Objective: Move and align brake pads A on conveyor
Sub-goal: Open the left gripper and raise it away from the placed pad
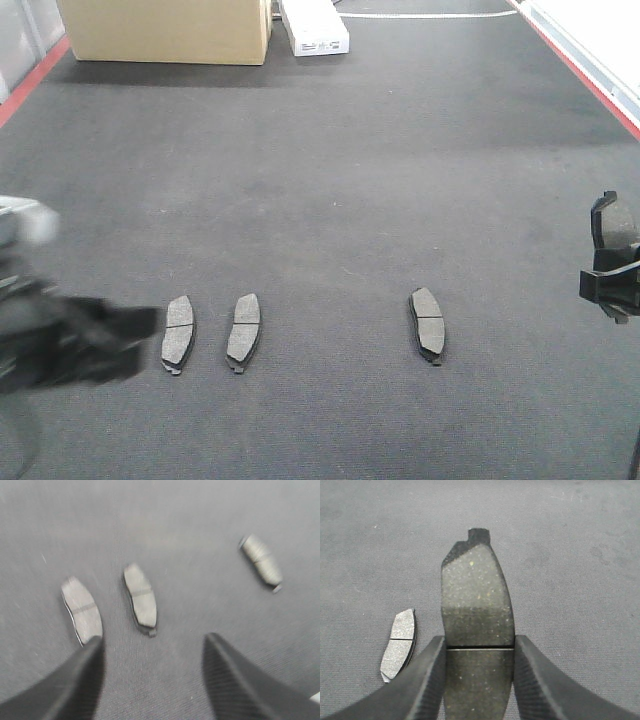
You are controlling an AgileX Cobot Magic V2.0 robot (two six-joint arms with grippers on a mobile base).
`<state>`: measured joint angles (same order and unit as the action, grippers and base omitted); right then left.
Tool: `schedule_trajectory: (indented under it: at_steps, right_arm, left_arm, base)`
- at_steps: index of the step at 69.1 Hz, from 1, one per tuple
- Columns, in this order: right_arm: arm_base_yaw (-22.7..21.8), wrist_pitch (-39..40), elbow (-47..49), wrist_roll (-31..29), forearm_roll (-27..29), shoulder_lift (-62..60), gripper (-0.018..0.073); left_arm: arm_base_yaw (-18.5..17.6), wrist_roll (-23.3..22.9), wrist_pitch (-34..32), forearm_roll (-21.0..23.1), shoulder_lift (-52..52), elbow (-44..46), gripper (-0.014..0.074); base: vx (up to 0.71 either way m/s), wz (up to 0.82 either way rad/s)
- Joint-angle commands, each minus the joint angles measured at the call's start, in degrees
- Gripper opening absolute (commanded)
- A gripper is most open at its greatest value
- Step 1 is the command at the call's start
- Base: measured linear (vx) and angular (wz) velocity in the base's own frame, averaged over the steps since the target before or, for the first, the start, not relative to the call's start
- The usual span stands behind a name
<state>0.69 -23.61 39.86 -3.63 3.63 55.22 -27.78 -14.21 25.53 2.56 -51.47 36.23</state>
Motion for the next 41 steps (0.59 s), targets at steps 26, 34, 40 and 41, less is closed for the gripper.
schedule_trajectory:
  at_steps: [26,34,40,41]
  right_arm:
    - [-0.09,4.92,1.75,-0.39,0.01,-1.0,0.0087]
    - [-0.09,4.92,1.75,-0.39,0.01,-1.0,0.0087]
    - [-0.09,4.92,1.75,-0.39,0.01,-1.0,0.0087]
    - [-0.09,4.92,1.75,-0.39,0.01,-1.0,0.0087]
  left_arm:
    - [-0.23,0.12,-6.63,-0.24,19.78,-10.46,-0.0009]
    - [-0.23,0.06,-6.69,-0.11,19.75,-10.46,-0.0008]
    - [-0.23,0.05,-6.56,-0.11,19.75,-10.46,-0.0008]
    - [-0.23,0.05,-6.56,-0.11,19.75,-10.46,-0.0008]
  base:
    - [0.0,0.0]
    - [0.0,0.0]
    - [0.0,0.0]
    - [0.0,0.0]
